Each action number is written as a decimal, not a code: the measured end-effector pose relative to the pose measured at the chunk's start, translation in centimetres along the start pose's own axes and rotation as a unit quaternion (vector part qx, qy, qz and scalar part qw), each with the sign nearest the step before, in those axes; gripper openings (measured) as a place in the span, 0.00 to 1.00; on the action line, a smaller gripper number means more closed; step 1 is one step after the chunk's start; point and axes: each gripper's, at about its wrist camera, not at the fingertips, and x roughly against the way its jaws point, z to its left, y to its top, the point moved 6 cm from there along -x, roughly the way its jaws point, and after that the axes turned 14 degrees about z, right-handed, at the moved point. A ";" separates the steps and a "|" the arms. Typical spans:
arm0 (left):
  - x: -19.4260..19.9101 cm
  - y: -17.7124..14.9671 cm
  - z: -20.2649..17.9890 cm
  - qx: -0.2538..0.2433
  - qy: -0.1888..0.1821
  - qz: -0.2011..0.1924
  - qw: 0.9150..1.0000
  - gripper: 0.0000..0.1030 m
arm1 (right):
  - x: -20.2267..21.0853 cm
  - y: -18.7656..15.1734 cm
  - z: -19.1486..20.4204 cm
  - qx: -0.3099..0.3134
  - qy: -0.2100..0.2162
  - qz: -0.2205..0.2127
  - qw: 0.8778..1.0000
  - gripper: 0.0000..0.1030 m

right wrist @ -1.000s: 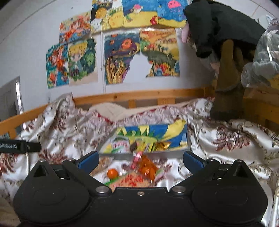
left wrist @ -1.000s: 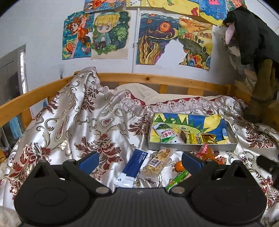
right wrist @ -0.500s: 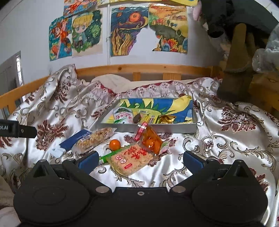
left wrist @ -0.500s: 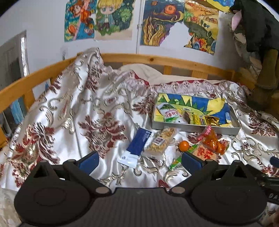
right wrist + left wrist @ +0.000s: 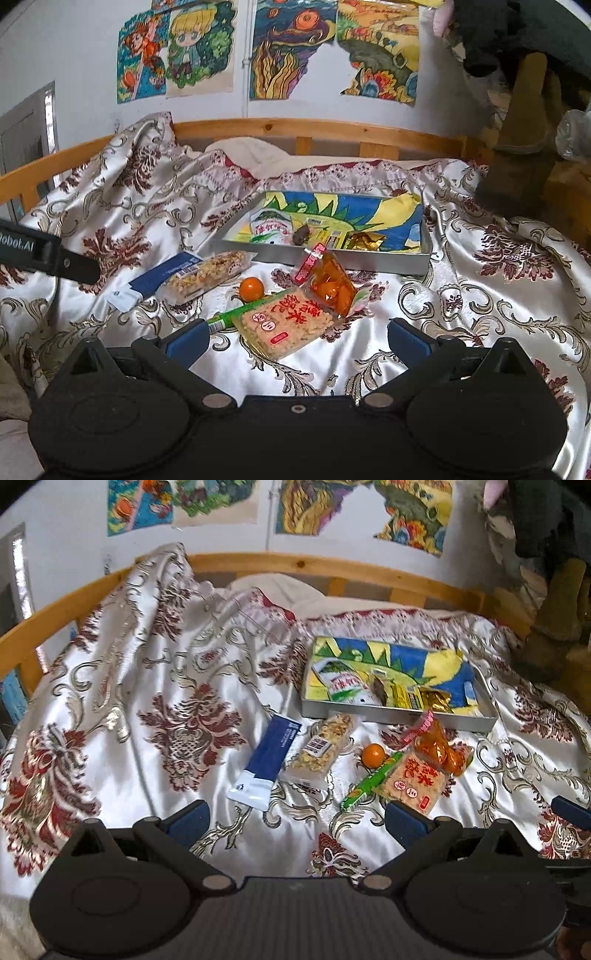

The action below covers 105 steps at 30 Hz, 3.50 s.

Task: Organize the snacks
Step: 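Move both tools down toward the loose snack packets beside the tray, then grasp the nut bar with the left tool while the right tool grasps the rice cracker pack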

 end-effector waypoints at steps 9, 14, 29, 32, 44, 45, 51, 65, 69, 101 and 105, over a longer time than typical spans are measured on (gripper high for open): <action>-3.0 2.6 0.5 -0.011 -0.008 0.033 0.999 1.00 | -3.1 1.3 0.3 -0.022 0.050 0.046 0.997 0.99; -4.2 3.5 0.9 -0.015 -0.018 0.050 0.998 1.00 | -4.7 1.4 0.2 -0.027 0.068 0.075 0.995 0.99; -10.6 7.8 -0.3 -0.100 -0.005 0.061 0.993 1.00 | -12.0 2.6 -0.6 -0.059 0.114 0.158 0.979 0.99; -11.9 8.5 -1.0 -0.126 -0.008 0.059 0.990 1.00 | -13.3 2.6 -1.0 -0.085 0.126 0.177 0.972 0.99; -15.7 9.5 -1.2 -0.145 -0.038 0.101 0.984 0.99 | -16.3 2.4 -1.4 -0.112 0.123 0.210 0.964 0.99; -15.8 9.6 -1.2 -0.142 -0.046 0.103 0.983 0.99 | -16.3 2.4 -1.3 -0.110 0.123 0.210 0.964 0.99; -17.0 9.8 -1.6 -0.136 -0.070 0.124 0.981 0.93 | -17.0 2.2 -1.6 -0.134 0.132 0.222 0.957 0.99; -17.2 9.4 -2.5 -0.139 -0.093 0.135 0.977 0.37 | -15.3 3.6 -3.3 -0.233 0.197 0.176 0.936 0.71; -16.9 9.5 -2.6 -0.116 -0.111 0.141 0.977 0.37 | -14.2 4.7 -4.2 -0.256 0.210 0.138 0.934 0.58; -18.2 9.3 -3.5 -0.095 -0.099 0.157 0.978 0.40 | -19.0 3.5 -4.3 -0.384 0.290 0.173 0.860 0.46; -18.2 9.2 -3.5 -0.098 -0.093 0.155 0.979 0.40 | -19.4 3.4 -3.6 -0.373 0.283 0.177 0.865 0.33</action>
